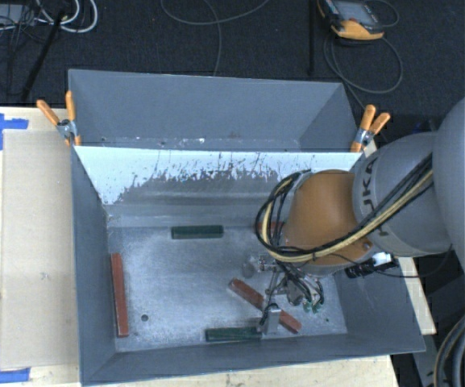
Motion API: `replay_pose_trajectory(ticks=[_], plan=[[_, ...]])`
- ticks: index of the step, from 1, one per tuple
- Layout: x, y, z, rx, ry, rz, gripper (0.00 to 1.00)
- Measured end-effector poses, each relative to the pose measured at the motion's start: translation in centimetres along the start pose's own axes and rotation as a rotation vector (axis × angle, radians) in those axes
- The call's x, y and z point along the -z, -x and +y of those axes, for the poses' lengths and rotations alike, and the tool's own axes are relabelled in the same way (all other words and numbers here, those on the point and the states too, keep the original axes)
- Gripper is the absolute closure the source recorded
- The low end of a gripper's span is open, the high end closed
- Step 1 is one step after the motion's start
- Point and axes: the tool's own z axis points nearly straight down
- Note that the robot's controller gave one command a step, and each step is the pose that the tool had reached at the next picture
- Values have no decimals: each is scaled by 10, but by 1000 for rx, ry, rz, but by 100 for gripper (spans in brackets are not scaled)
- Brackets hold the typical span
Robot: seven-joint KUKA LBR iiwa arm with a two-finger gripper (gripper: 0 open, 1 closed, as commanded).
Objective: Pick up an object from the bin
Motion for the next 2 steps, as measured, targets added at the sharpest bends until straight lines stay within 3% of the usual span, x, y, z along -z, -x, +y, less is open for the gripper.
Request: replay_pose_trajectory(ticks=[1,2], plan=[[3,3,0,-2,0,-7,100],[149,45,-31,-51,-1,-19,100]])
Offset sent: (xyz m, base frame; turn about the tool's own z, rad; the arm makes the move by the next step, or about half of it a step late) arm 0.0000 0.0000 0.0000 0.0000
